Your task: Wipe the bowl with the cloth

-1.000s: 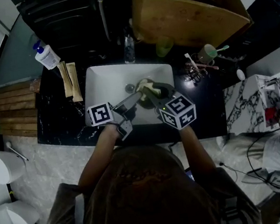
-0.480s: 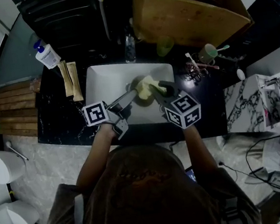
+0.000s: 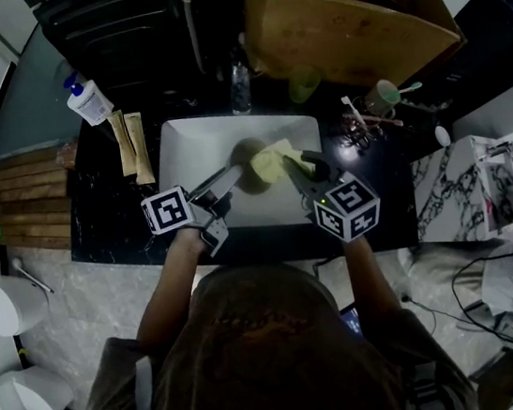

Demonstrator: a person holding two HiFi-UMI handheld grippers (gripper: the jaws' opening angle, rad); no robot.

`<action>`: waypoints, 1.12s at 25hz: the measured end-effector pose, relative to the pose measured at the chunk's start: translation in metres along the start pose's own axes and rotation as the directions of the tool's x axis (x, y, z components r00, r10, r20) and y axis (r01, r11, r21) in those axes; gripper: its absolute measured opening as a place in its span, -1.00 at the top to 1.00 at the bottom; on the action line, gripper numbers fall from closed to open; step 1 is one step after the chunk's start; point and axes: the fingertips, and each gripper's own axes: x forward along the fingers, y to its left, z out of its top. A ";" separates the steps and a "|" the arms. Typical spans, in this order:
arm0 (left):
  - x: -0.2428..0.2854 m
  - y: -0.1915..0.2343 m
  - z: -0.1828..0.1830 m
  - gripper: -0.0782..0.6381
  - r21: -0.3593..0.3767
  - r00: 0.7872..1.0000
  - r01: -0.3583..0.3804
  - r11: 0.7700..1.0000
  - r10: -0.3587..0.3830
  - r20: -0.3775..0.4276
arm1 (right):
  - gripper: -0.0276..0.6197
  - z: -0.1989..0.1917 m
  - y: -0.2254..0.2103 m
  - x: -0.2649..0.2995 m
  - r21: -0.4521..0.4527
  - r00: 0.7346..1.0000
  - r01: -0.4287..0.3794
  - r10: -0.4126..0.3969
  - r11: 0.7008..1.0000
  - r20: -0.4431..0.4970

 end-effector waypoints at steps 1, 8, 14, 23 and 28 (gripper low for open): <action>-0.002 0.000 0.002 0.01 0.010 1.000 -0.006 1.000 0.006 0.006 | 0.83 0.000 -0.001 -0.002 0.007 1.000 0.006 -0.006 1.000 0.006; -0.016 0.001 0.012 0.01 0.082 0.998 -0.057 0.995 0.054 0.041 | 0.83 -0.007 -0.006 -0.014 0.078 0.998 0.041 -0.044 0.996 0.034; -0.022 0.008 0.012 0.01 0.242 0.989 -0.145 0.959 0.144 0.022 | 0.83 -0.016 -0.005 -0.019 0.141 0.997 0.052 -0.060 0.989 0.052; -0.031 0.009 0.017 0.01 0.384 0.974 -0.219 0.897 0.224 0.033 | 0.83 -0.029 -0.015 -0.037 0.199 0.992 0.093 -0.109 0.976 0.067; -0.032 0.005 0.018 0.01 0.494 0.961 -0.261 0.830 0.273 0.049 | 0.83 -0.037 -0.019 -0.045 0.230 0.987 0.124 -0.145 0.965 0.074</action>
